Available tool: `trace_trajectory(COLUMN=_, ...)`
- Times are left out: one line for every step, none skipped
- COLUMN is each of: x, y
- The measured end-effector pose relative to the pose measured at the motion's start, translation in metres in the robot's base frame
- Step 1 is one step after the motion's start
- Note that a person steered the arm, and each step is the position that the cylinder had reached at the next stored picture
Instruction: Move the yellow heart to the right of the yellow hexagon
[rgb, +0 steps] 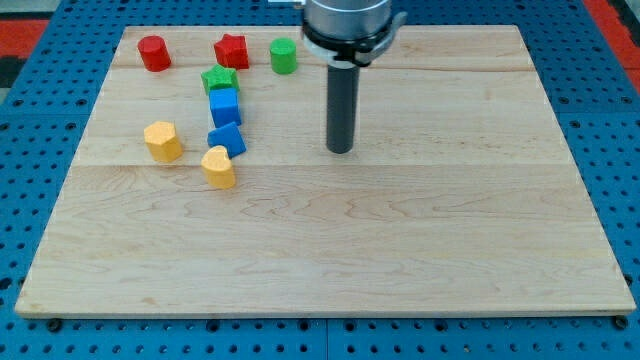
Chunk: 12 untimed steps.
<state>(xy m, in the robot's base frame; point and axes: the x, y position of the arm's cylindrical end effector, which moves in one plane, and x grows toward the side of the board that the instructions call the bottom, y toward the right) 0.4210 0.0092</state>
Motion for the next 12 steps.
trace_trajectory(x=0.003, y=-0.078)
trace_trajectory(x=0.025, y=-0.091)
trace_trajectory(x=0.063, y=-0.037)
trace_trajectory(x=0.078, y=-0.071)
trace_trajectory(x=0.061, y=-0.075)
trace_trajectory(x=0.043, y=-0.1)
trace_trajectory(x=0.07, y=-0.132)
trace_trajectory(x=0.054, y=-0.141)
trace_trajectory(x=0.023, y=-0.153)
trace_trajectory(x=0.022, y=-0.16)
trace_trajectory(x=0.06, y=-0.158)
trace_trajectory(x=0.093, y=-0.09)
